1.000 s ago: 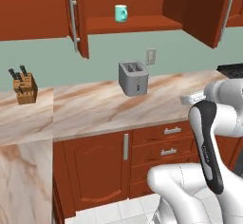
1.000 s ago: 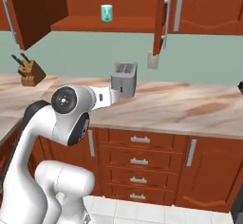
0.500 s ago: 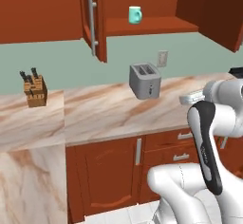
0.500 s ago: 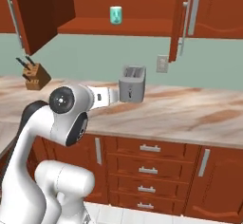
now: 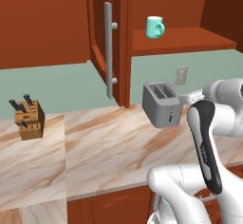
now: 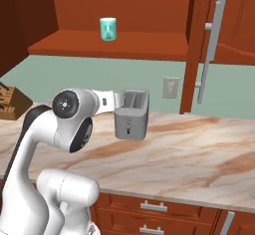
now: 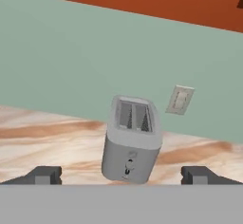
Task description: Open the cabinet directly in front. Then move the liquor and the mug to the dining counter with the jar on it.
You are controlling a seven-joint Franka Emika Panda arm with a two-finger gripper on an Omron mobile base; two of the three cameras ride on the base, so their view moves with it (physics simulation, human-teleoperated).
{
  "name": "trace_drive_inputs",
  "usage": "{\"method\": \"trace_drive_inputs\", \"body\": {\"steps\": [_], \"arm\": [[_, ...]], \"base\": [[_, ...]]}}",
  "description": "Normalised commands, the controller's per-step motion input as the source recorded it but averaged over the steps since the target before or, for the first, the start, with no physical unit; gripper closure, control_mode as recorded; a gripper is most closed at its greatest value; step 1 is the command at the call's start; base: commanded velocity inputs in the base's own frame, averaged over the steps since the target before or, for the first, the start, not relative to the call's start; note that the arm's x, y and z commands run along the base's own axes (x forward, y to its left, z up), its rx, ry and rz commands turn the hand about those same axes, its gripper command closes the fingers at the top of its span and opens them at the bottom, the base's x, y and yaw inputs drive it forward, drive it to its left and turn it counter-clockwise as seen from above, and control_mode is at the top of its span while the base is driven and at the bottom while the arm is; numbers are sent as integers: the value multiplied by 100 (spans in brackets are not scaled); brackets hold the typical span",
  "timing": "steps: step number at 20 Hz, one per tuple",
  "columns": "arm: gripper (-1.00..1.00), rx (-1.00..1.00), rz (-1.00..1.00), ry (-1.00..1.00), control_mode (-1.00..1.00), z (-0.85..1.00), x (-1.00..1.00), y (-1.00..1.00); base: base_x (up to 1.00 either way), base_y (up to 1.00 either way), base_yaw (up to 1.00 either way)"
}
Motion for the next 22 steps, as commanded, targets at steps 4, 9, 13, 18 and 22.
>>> {"method": "trace_drive_inputs", "body": {"steps": [4, 9, 13, 18, 22], "arm": [[-100, 0, 0, 0, 100, 0, 0, 0], [-100, 0, 0, 0, -100, 22, 7, 0], [-100, 0, 0, 0, -100, 51, 15, 0], [-100, 0, 0, 0, -100, 65, 10, 1], [-100, 0, 0, 0, -100, 74, 9, 0]], "base": [[65, 0, 0], [14, 0, 0], [0, 0, 0], [0, 0, 0], [0, 0, 0]]}}
